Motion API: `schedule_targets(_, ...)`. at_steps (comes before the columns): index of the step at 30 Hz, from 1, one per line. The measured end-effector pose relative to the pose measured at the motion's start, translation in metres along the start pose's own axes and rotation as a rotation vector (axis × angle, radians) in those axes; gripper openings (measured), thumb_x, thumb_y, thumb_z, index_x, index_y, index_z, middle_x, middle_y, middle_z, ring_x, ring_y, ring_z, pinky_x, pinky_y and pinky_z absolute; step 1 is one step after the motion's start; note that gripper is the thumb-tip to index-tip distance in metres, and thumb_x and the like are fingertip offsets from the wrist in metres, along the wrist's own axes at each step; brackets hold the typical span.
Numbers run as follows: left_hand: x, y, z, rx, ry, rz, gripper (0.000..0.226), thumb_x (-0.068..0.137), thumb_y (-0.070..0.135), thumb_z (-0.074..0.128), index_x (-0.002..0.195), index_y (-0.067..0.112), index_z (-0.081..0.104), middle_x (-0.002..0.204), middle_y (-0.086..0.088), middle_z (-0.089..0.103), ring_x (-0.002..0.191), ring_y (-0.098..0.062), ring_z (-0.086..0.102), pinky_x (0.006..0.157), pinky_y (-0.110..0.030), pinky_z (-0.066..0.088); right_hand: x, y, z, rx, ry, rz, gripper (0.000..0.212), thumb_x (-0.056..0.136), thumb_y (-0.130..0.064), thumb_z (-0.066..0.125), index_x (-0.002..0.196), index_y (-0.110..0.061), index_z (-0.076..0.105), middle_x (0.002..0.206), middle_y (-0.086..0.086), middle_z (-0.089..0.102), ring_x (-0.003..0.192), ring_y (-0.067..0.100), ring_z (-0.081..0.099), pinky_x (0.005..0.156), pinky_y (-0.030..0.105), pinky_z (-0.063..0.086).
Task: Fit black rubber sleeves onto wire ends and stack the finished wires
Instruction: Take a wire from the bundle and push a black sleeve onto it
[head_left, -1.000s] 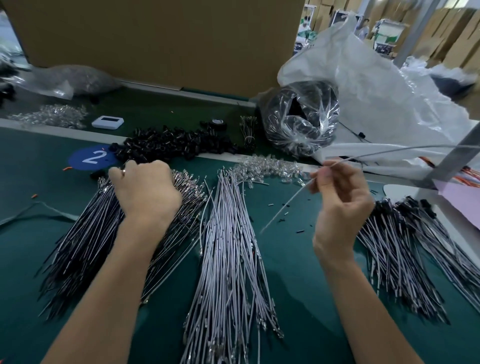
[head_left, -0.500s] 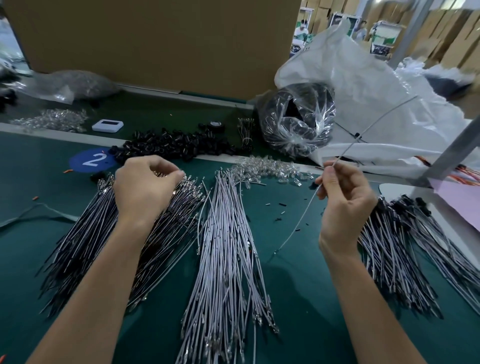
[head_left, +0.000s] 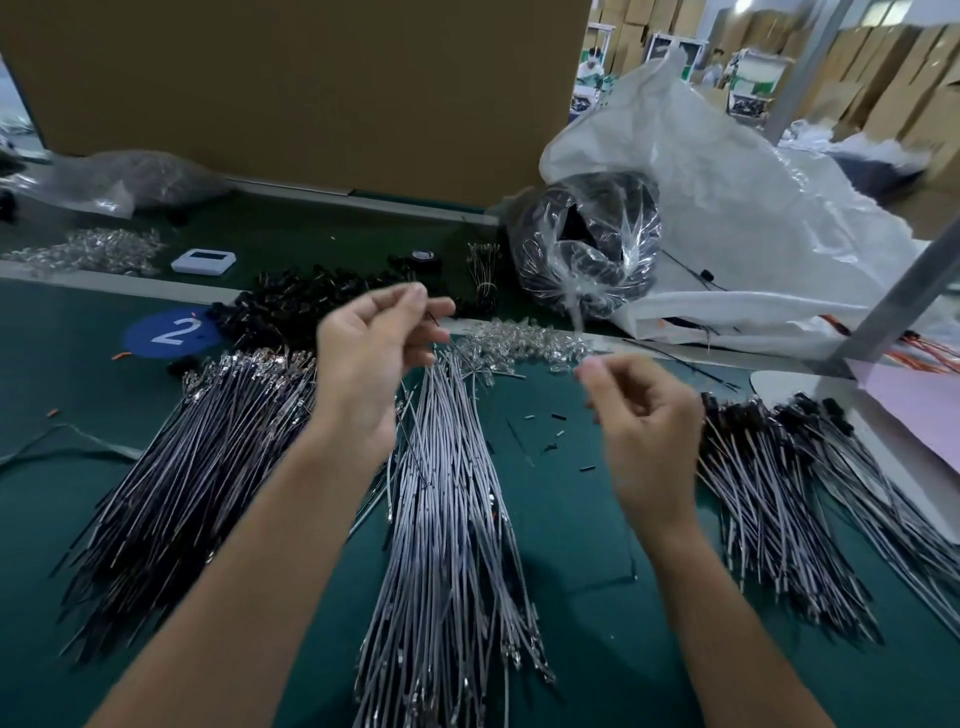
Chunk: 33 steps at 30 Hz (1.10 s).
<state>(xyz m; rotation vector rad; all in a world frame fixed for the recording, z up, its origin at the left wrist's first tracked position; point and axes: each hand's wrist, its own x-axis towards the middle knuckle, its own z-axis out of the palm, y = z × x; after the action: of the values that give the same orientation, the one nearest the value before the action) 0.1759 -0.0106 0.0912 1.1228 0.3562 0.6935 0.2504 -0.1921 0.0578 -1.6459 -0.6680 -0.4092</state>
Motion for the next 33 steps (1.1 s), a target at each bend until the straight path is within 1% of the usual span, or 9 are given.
schedule_targets(3,-0.003,-0.031,0.002,-0.058,0.004,-0.075,0.012,0.094,0.006,0.057,0.098,0.006,0.068,0.082,-0.003,0.076,0.069,-0.011,0.07,0.058,-0.018,0.055,-0.006,0.007,0.01,-0.197,-0.16,0.026,0.015,0.091,-0.017,0.068,0.077,-0.014,0.072,0.063,-0.003,0.066,0.055,0.012,0.057,0.052,0.027,0.046)
schedule_targets(7,0.001,-0.046,-0.003,-0.118,0.035,-0.102,0.01,0.09,0.007,0.061,0.093,0.006,0.07,0.082,-0.007,0.076,0.07,-0.014,0.073,0.057,-0.018,0.055,-0.01,0.015,0.017,-0.323,-0.258,0.009,0.012,0.089,-0.017,0.071,0.077,-0.013,0.074,0.064,-0.007,0.067,0.061,0.011,0.061,0.06,0.028,0.049)
schedule_targets(9,0.002,-0.048,-0.005,-0.132,0.035,-0.105,0.008,0.089,0.007,0.063,0.09,0.006,0.071,0.082,-0.008,0.076,0.07,-0.014,0.073,0.055,-0.018,0.055,-0.012,0.017,0.018,-0.319,-0.23,-0.007,0.012,0.089,-0.015,0.071,0.077,-0.014,0.074,0.064,-0.008,0.067,0.062,0.01,0.061,0.059,0.025,0.048)
schedule_targets(13,0.002,-0.05,-0.007,-0.154,0.031,-0.124,0.008,0.088,0.008,0.064,0.091,0.005,0.071,0.082,-0.009,0.076,0.071,-0.015,0.073,0.054,-0.018,0.054,-0.013,0.016,0.021,-0.281,-0.049,-0.082,0.01,0.09,-0.012,0.069,0.081,-0.011,0.073,0.069,-0.009,0.066,0.062,0.009,0.06,0.06,0.019,0.048)
schedule_targets(15,0.003,-0.051,-0.008,-0.165,0.038,-0.132,0.007,0.088,0.008,0.064,0.09,0.005,0.07,0.082,-0.009,0.076,0.07,-0.015,0.073,0.054,-0.018,0.054,-0.014,0.017,0.021,-0.253,-0.023,-0.104,0.009,0.09,-0.011,0.069,0.082,-0.01,0.073,0.071,-0.008,0.067,0.063,0.009,0.061,0.06,0.018,0.048)
schedule_targets(20,0.004,-0.053,-0.009,-0.172,0.073,-0.135,0.007,0.089,0.012,0.065,0.088,0.01,0.072,0.081,-0.004,0.076,0.056,-0.009,0.065,0.046,-0.015,0.043,-0.017,0.023,0.023,-0.336,-0.162,-0.099,0.007,0.084,-0.007,0.074,0.079,-0.012,0.074,0.069,-0.009,0.067,0.06,0.004,0.057,0.059,0.009,0.04)
schedule_targets(24,0.004,-0.052,-0.012,-0.211,0.116,-0.138,0.008,0.088,0.015,0.067,0.083,0.014,0.073,0.082,-0.003,0.076,0.051,-0.007,0.056,0.044,-0.015,0.036,-0.017,0.027,0.023,-0.413,-0.193,-0.087,0.008,0.081,-0.008,0.076,0.076,-0.013,0.075,0.068,-0.008,0.069,0.062,0.009,0.059,0.06,0.017,0.046)
schedule_targets(28,0.004,-0.051,-0.015,-0.254,0.141,-0.144,0.006,0.086,0.016,0.068,0.084,0.014,0.073,0.082,-0.003,0.076,0.052,-0.007,0.06,0.044,-0.016,0.036,-0.017,0.028,0.021,-0.445,-0.208,-0.083,0.009,0.081,-0.009,0.075,0.074,-0.015,0.074,0.066,-0.009,0.067,0.059,0.008,0.058,0.059,0.017,0.046)
schedule_targets(33,0.006,-0.051,-0.017,-0.265,0.16,-0.118,0.006,0.08,0.019,0.071,0.085,0.016,0.074,0.081,0.0,0.076,0.057,-0.006,0.064,0.048,-0.015,0.043,-0.016,0.027,0.02,-0.492,-0.235,-0.068,0.011,0.078,-0.009,0.075,0.069,-0.015,0.072,0.062,-0.01,0.065,0.056,0.006,0.056,0.058,0.019,0.046)
